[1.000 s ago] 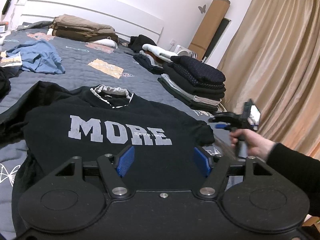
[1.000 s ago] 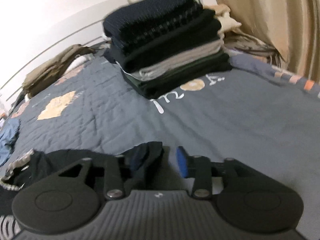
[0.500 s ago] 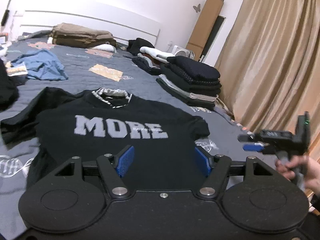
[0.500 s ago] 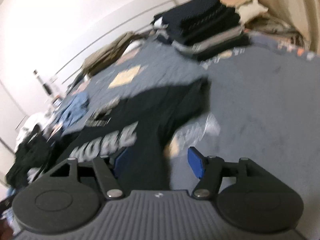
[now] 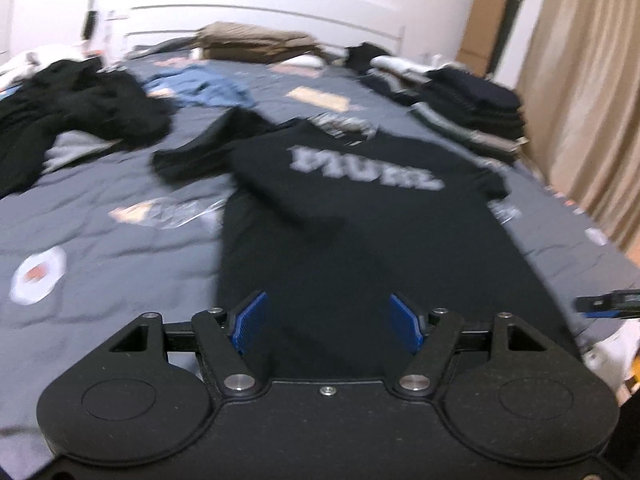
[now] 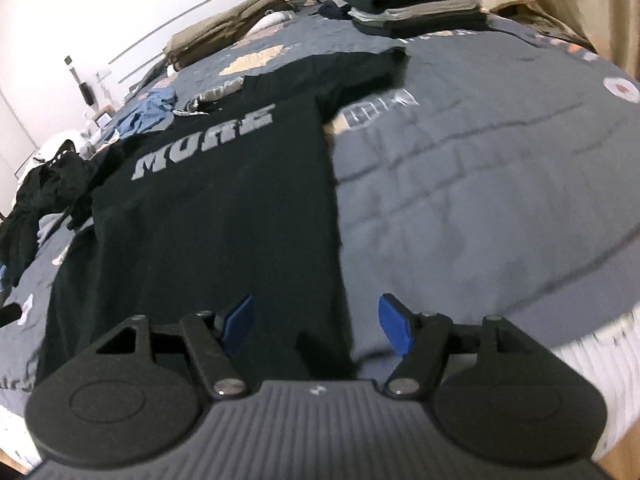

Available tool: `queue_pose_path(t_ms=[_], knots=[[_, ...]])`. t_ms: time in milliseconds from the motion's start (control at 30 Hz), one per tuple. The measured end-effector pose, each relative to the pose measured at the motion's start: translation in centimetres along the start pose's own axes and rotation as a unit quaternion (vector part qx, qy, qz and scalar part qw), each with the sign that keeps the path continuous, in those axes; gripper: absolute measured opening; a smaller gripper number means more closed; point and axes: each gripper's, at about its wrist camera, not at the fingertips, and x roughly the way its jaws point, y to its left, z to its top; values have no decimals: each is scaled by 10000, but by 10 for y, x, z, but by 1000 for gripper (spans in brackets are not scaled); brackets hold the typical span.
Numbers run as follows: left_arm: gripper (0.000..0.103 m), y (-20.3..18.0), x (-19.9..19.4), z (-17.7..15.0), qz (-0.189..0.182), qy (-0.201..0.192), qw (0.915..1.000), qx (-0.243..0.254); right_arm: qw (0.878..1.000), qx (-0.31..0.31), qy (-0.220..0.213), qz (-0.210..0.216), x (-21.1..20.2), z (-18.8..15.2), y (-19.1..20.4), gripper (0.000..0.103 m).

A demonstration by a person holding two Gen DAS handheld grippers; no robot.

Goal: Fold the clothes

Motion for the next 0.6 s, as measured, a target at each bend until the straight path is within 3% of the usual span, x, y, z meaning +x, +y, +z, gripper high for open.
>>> queue_pose_path(t_ms=[167,300,433,600], knots=[[66,23,-15,-24,297,113,9995,-22,9999,93,108,-15,-6,-24,-16,68],[62,21,-16,-34,236,163,9994,213,9998,72,203,56,-8,-39,-20,68],[63,17,-2,-44,272,378,9985,271,9994,6,285,184,-4,-43,-11,69],[64,30,15,-53,414,713,9966,-86,9985,-441,218,-253,2,-50,2,69]])
